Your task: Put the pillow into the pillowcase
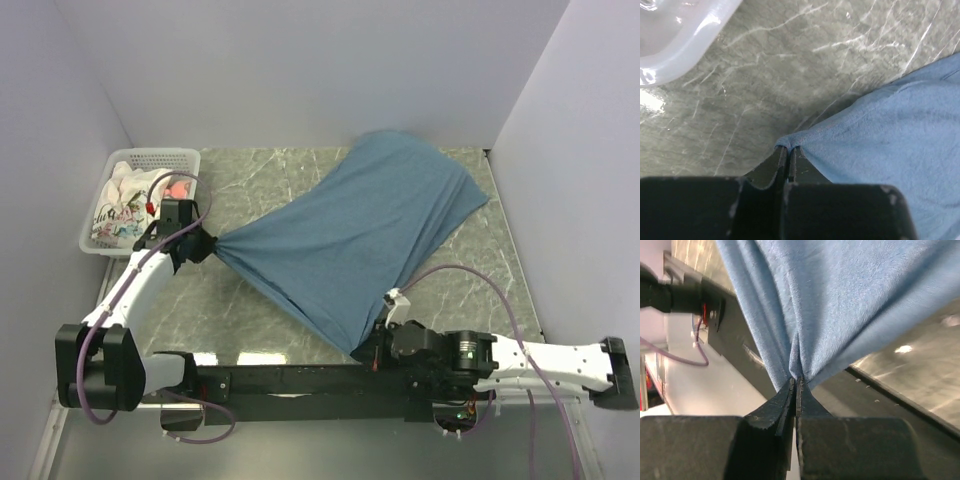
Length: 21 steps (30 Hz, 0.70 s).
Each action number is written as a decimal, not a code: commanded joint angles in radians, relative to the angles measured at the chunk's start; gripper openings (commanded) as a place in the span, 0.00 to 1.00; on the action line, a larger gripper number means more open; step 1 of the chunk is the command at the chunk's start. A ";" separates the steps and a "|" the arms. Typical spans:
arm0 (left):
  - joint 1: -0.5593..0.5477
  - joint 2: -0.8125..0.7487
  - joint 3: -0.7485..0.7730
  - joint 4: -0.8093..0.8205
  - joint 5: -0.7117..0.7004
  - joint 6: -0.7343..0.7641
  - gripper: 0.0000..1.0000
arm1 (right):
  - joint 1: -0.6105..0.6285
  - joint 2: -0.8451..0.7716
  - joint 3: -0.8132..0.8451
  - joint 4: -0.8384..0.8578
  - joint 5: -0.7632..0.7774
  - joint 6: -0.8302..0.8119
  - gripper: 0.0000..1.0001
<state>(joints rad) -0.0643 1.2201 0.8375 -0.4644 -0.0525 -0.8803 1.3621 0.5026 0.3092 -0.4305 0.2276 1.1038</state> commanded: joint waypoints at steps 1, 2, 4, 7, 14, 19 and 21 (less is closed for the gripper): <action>0.031 0.004 0.049 0.099 -0.044 0.038 0.01 | 0.141 0.158 0.013 0.068 0.004 0.028 0.00; 0.031 0.001 0.037 0.101 -0.049 0.038 0.01 | 0.176 0.219 0.031 0.084 0.042 0.028 0.00; 0.031 0.004 0.028 0.108 -0.056 0.040 0.01 | 0.263 0.413 0.106 0.110 0.085 0.030 0.00; 0.031 0.031 0.018 0.106 -0.063 0.038 0.01 | 0.311 0.660 0.221 0.163 0.096 -0.013 0.00; 0.046 0.032 0.014 0.089 -0.104 0.038 0.01 | 0.359 1.011 0.405 0.210 0.006 -0.146 0.00; 0.057 0.052 0.047 0.061 -0.118 0.047 0.11 | 0.368 1.015 0.447 0.165 0.036 -0.177 0.35; 0.061 0.033 0.054 0.047 -0.141 0.050 0.14 | 0.371 0.953 0.439 0.145 0.038 -0.183 0.45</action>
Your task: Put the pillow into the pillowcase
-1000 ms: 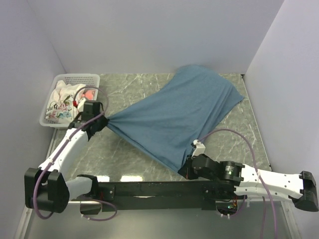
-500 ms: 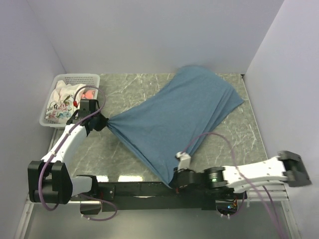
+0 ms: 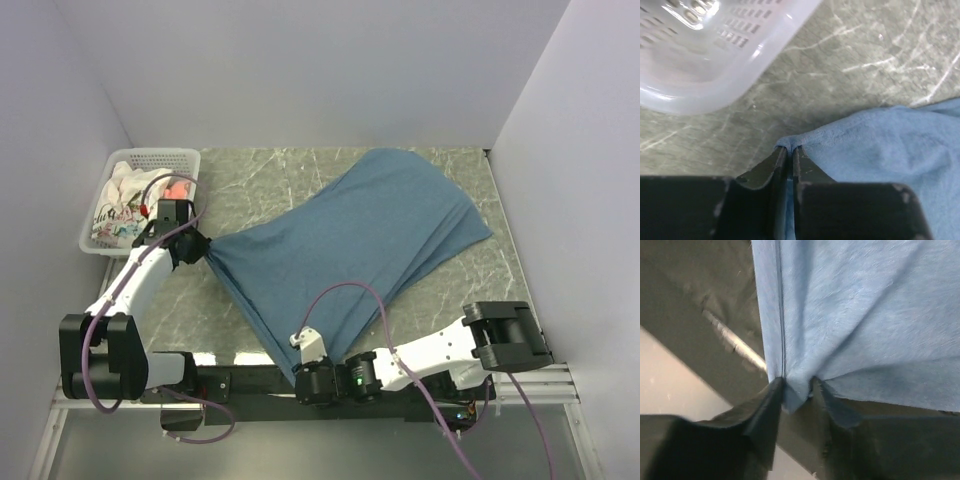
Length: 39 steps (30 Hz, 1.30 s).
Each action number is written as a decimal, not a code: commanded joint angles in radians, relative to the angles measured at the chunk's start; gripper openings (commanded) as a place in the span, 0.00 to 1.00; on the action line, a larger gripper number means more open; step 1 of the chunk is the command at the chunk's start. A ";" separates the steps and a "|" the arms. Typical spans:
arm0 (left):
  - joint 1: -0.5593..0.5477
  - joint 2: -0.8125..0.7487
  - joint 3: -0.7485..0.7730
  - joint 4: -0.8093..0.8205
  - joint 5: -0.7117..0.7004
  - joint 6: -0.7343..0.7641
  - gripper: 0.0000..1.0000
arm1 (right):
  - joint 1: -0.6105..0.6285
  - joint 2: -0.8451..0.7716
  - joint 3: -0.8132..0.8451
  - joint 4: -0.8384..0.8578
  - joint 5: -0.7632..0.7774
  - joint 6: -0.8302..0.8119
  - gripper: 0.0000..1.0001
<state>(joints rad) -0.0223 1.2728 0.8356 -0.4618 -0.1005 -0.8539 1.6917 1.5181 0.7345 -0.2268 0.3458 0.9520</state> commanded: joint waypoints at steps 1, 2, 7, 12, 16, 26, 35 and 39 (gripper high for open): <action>0.047 -0.041 0.057 0.046 -0.090 0.027 0.16 | 0.042 -0.085 0.014 -0.074 -0.067 -0.030 0.50; 0.053 -0.052 0.059 0.048 -0.082 0.036 0.27 | 0.043 -0.128 0.028 -0.094 -0.054 -0.032 0.53; 0.068 -0.114 0.129 0.000 -0.070 0.068 0.55 | 0.011 -0.254 0.144 -0.386 0.114 -0.018 0.76; 0.068 -0.161 0.207 -0.041 -0.007 0.124 0.75 | -0.260 -0.462 0.135 -0.432 0.061 -0.123 0.80; 0.029 -0.208 0.232 -0.044 0.123 0.161 0.83 | -0.539 -0.631 0.069 -0.379 -0.014 -0.218 0.96; -0.490 -0.371 0.051 0.060 0.009 0.043 0.94 | -1.001 -0.774 -0.067 -0.257 -0.242 -0.308 1.00; -0.787 -0.500 -0.230 0.187 -0.117 -0.053 0.99 | -1.011 -0.934 -0.190 -0.230 -0.218 -0.288 1.00; -0.875 -0.500 -0.250 0.172 -0.212 -0.083 0.99 | -1.012 -0.932 -0.196 -0.255 -0.217 -0.288 1.00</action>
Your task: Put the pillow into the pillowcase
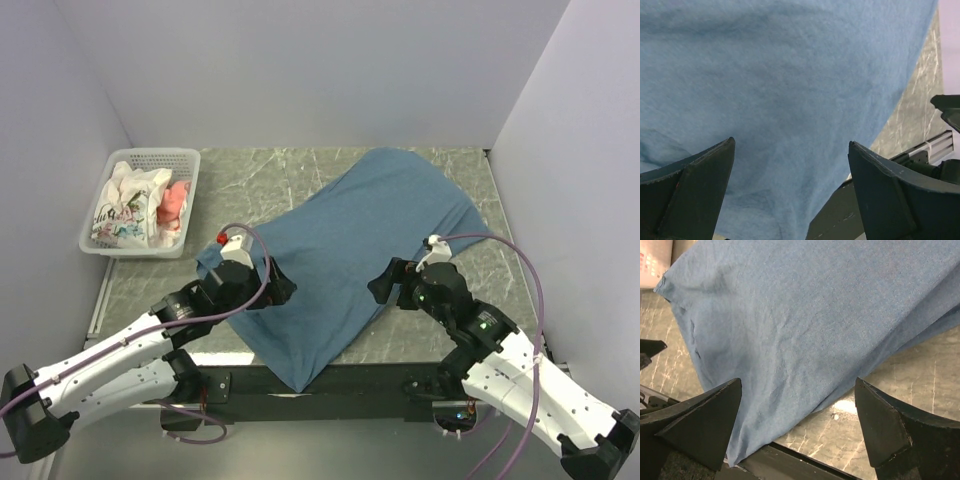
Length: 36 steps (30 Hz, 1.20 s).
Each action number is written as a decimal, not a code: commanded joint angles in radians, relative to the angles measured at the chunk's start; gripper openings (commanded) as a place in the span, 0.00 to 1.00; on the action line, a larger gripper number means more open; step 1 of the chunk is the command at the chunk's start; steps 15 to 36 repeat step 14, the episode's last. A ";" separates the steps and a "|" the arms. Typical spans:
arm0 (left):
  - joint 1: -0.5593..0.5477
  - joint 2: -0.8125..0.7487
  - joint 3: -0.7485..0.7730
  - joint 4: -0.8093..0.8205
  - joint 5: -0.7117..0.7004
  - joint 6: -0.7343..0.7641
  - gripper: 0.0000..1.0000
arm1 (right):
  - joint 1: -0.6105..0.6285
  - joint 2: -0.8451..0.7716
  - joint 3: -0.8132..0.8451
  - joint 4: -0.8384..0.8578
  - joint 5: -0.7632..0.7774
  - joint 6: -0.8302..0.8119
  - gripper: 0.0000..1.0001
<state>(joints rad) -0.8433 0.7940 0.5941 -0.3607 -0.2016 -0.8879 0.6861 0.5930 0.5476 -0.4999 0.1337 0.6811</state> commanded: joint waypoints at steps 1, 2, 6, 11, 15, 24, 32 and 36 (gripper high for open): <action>-0.057 -0.021 -0.014 0.078 -0.105 -0.052 0.99 | -0.007 -0.009 -0.012 0.017 -0.006 -0.017 1.00; -0.059 -0.021 -0.020 0.088 -0.111 -0.059 0.99 | -0.005 -0.012 -0.017 0.026 -0.009 -0.015 1.00; -0.068 -0.030 -0.039 0.109 -0.131 -0.062 0.99 | -0.007 -0.015 -0.031 0.038 -0.013 -0.015 1.00; -0.068 -0.042 -0.043 0.121 -0.137 -0.045 0.99 | -0.005 -0.007 -0.034 0.038 -0.008 -0.023 1.00; -0.068 -0.058 -0.045 0.138 -0.136 -0.033 1.00 | -0.005 0.001 -0.035 0.041 -0.009 -0.025 1.00; -0.068 -0.058 -0.045 0.138 -0.136 -0.033 1.00 | -0.005 0.001 -0.035 0.041 -0.009 -0.025 1.00; -0.068 -0.058 -0.045 0.138 -0.136 -0.033 1.00 | -0.005 0.001 -0.035 0.041 -0.009 -0.025 1.00; -0.068 -0.058 -0.045 0.138 -0.136 -0.033 1.00 | -0.005 0.001 -0.035 0.041 -0.009 -0.025 1.00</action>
